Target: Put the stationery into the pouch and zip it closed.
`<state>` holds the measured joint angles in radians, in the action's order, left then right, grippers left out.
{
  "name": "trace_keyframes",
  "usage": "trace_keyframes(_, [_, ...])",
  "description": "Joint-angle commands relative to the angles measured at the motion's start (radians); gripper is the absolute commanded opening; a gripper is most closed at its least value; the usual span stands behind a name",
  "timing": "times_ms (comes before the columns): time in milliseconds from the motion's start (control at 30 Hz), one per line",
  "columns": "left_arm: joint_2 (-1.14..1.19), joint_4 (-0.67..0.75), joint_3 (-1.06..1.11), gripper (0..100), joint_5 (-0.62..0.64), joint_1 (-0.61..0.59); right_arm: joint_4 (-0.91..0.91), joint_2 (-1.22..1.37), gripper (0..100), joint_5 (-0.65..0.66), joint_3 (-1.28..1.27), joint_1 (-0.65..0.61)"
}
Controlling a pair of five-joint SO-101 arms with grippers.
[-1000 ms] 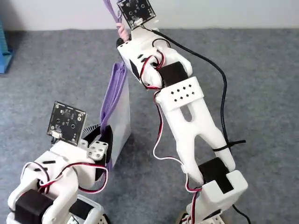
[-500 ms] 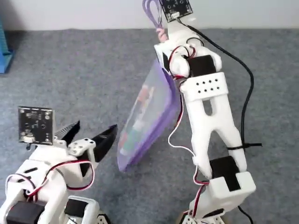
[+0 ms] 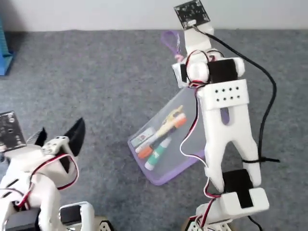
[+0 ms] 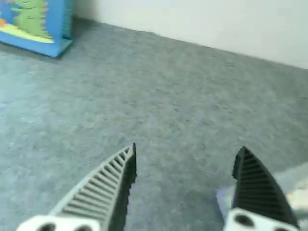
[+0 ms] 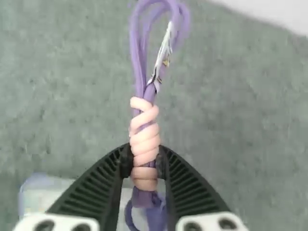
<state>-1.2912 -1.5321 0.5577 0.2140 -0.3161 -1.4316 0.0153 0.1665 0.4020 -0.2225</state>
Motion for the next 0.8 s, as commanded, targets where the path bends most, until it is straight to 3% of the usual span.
trace_keyframes(0, [-0.003,-0.006,-0.042,31,-0.009,-0.081,-0.077,-0.094,18.2,0.002,0.009,0.012])
trace_keyframes(100, [-0.003,-0.043,-0.041,31,-0.011,-0.100,-0.143,-0.128,26.0,0.002,0.009,0.007])
trace_keyframes(400, [-0.003,-0.157,-0.041,31,-0.008,-0.104,-0.358,-0.234,26.2,-0.167,0.009,0.015])
trace_keyframes(533, [-0.003,-0.178,-0.042,31,-0.011,-0.104,-0.361,-0.331,25.5,-0.219,0.006,0.016])
trace_keyframes(633, [-0.005,-0.176,-0.048,26,-0.011,-0.100,-0.361,-0.401,17.3,-0.235,-0.026,0.013])
trace_keyframes(767, [-0.005,-0.175,-0.048,9,-0.012,-0.098,-0.361,-0.490,0.0,-0.307,-0.120,0.016])
